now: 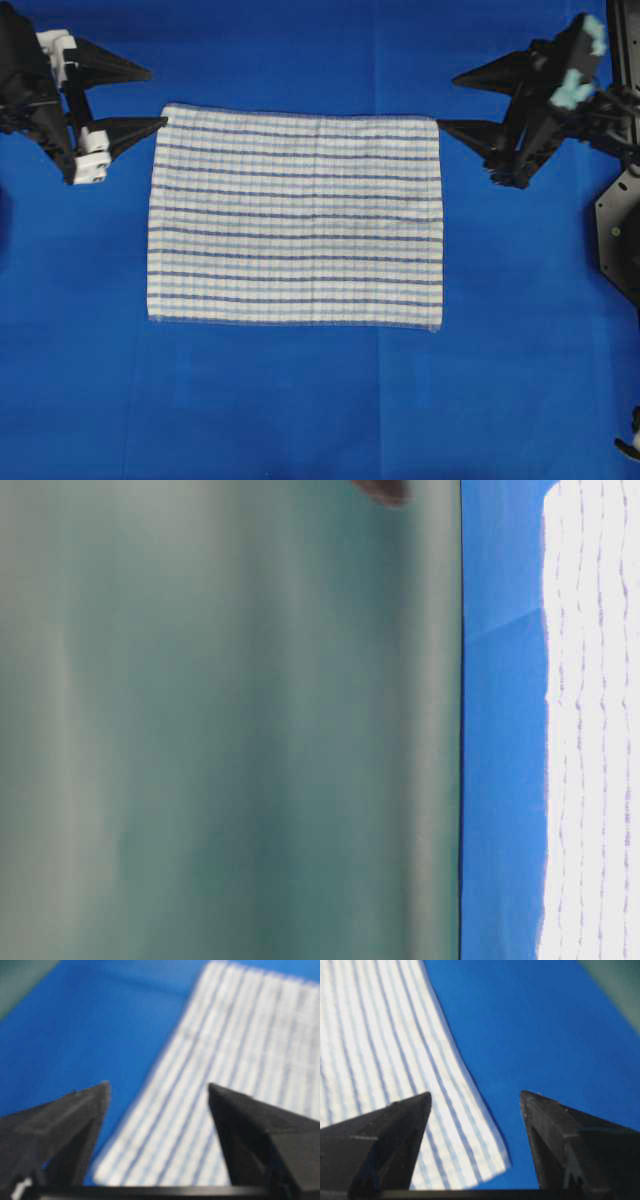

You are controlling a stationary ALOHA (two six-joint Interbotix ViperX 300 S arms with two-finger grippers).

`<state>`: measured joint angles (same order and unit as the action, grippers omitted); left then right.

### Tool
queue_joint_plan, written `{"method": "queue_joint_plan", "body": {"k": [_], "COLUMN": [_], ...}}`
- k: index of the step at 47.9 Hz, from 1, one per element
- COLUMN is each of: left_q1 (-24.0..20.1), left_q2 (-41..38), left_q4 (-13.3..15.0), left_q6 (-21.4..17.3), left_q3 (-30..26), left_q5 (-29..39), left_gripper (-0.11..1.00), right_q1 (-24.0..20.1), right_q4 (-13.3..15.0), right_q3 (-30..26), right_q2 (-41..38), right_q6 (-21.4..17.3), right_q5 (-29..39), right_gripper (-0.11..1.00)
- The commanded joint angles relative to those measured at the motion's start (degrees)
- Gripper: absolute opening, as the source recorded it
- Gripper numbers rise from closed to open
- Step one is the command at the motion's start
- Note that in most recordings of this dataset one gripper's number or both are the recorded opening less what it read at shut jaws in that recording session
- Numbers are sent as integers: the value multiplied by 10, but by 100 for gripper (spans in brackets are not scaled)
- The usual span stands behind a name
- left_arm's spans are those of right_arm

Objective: Fold the blue towel.
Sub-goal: 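Move both grippers to the towel's top corners and grasp them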

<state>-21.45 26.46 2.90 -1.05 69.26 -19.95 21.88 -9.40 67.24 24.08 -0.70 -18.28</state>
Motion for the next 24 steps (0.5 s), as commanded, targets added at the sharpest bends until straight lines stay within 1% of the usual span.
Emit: {"method": "queue_joint_plan", "body": {"k": [1,4,14,19,24], "left_q1": [-18,-26,-45,-54,-54], "left_q2": [-36,-61,-141,-177,-209], "left_q4": [1,1,1,1,1], "left_q6": [1,1,1,2,2], "left_q3": [-4,-2,-1,-2,-4], "left_q5": [-26,-45,-91,-107,-126], "left_gripper": [71,69,69,69,69], "right_q1": [4,5,10,10,10], "right_q4": [-6,-12,-40,-54,-61], "right_q3": [-5,-6,-9,-10,-13], "right_q2": [-36,-71,-161,-196,-225], "right_q6": [0,0,1,1,1], "right_q5": [-28,-47,-102,-127,-141], "right_gripper": [74,73,73,72,72]}}
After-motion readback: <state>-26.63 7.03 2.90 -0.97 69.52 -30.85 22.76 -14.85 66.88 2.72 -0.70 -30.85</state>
